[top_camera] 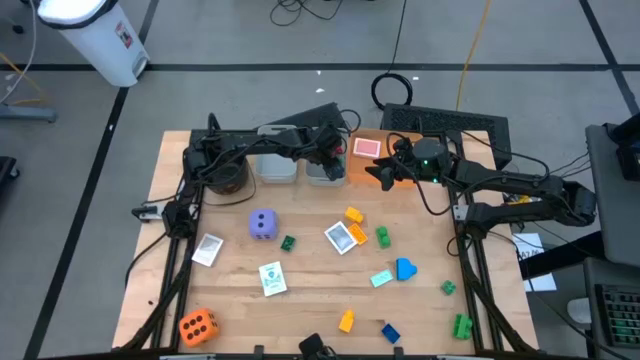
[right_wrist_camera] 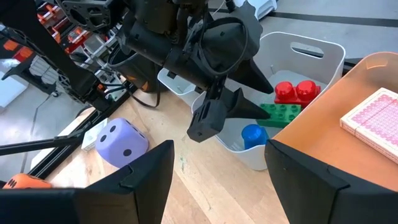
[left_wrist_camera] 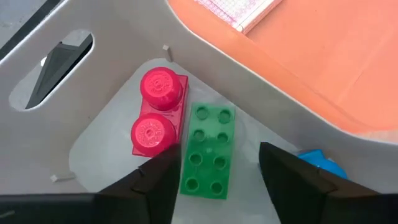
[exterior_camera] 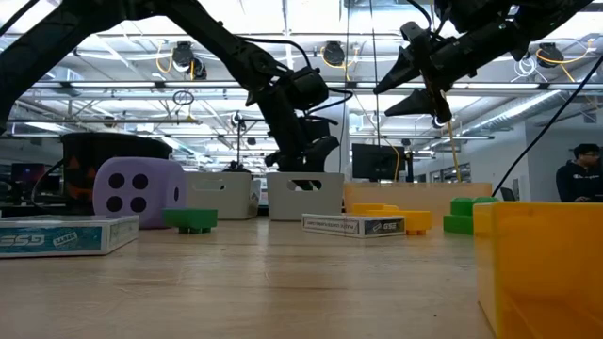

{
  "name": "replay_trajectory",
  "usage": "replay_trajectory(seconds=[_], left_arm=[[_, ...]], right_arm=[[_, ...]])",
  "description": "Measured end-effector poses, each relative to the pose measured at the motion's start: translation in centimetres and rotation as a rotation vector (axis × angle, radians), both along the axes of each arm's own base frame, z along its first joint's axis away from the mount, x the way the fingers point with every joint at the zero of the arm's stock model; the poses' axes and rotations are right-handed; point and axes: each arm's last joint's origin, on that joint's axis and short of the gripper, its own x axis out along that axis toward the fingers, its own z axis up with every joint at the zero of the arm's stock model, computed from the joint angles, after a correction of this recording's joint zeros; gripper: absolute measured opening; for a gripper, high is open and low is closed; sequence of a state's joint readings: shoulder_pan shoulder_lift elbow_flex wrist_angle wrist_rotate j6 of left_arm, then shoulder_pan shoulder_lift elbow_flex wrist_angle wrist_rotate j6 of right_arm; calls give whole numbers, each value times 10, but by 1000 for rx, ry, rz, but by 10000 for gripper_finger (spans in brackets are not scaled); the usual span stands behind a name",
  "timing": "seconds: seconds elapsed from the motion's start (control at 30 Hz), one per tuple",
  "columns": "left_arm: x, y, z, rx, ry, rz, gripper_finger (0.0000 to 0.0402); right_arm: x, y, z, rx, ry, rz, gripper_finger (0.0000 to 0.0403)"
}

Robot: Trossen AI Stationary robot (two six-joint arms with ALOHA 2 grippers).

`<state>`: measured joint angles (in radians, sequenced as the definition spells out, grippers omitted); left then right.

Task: Pick & Place Toys
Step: Put the purple dice into the left gray bin

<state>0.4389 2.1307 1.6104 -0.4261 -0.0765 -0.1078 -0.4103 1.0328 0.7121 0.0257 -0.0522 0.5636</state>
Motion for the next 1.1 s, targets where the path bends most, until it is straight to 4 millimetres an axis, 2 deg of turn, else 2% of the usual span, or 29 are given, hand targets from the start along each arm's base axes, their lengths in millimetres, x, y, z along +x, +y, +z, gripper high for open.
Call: replay_trajectory(seconds=[0.13, 0.27, 0.37, 0.53, 0.8, 1.0, 1.1], left_arm=[[-2, -1, 6, 0, 0, 0, 252], [-8, -4, 30, 28, -33, -17, 258], [-16, -8, 58, 59, -82, -26, 254], [-36, -18, 116, 101, -225, -38, 244], [-83, -42, 208, 111, -536, -104, 231], [-115, -59, 252, 68, -735, -158, 219], [-122, -70, 255, 60, -782, -175, 212]], right_arm=[[0, 0, 0, 0, 0, 0, 242], [0, 0, 0, 0, 0, 1, 242], [0, 0, 0, -2, -3, 1, 242], [0, 0, 1, -9, -9, 2, 242], [0, 0, 1, -31, 2, 15, 242], [1, 2, 1, -100, 27, 54, 242], [0, 6, 4, -157, 29, 93, 242]])
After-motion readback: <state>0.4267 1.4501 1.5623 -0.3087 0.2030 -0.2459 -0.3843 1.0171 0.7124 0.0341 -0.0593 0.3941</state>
